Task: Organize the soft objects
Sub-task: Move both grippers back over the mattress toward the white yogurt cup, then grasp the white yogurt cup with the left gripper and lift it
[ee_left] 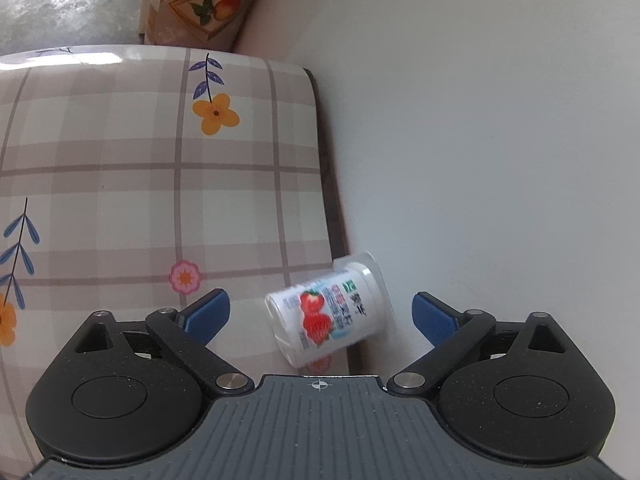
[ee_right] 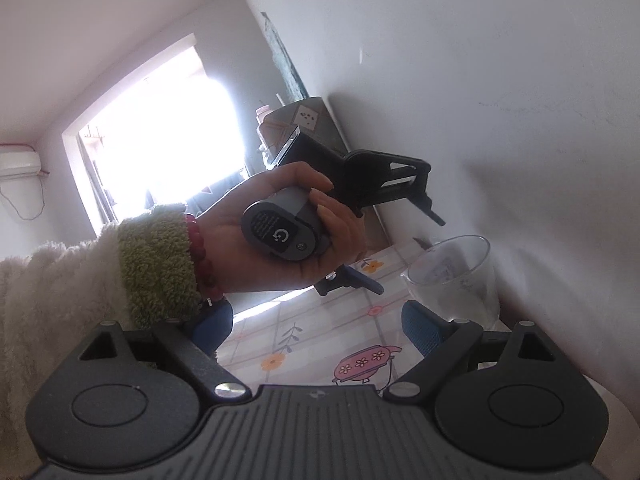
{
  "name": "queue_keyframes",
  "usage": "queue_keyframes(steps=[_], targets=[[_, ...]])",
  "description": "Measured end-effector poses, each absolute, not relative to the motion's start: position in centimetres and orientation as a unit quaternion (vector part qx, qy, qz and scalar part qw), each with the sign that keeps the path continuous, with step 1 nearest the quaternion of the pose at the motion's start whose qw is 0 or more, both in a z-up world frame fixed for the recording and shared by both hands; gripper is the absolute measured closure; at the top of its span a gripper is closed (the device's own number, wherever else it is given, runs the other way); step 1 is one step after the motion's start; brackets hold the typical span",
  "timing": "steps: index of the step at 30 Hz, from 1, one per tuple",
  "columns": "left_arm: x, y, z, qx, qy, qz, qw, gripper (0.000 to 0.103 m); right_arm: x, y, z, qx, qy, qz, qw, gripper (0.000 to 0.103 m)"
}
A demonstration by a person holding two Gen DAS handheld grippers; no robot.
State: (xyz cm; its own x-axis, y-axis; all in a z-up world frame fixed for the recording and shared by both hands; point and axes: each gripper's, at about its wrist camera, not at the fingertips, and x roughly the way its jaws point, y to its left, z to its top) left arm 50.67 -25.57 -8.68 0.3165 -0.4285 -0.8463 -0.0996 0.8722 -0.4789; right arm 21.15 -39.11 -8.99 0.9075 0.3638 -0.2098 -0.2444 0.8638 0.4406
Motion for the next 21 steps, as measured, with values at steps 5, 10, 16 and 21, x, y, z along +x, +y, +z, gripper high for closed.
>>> queue_keyframes(steps=[5, 10, 16, 21], targets=[[51.5, -26.0, -9.5, -0.232, 0.581, -0.096, 0.775, 0.018, 20.9, -39.4, -9.1, 0.21, 0.142, 0.161, 0.954, 0.009], [52.2, -26.4, -10.4, -0.239, 0.589, -0.092, 0.767, 0.026, 21.8, -39.4, -9.1, 0.216, 0.147, 0.16, 0.952, 0.009], [52.4, -26.8, -10.6, -0.228, 0.585, -0.106, 0.771, 0.032, 22.2, -39.5, -9.3, 0.222, 0.15, 0.16, 0.95, 0.009], [51.7, -26.1, -10.2, -0.21, 0.582, -0.118, 0.777, 0.033, 22.2, -39.4, -9.4, 0.224, 0.15, 0.16, 0.95, 0.009]])
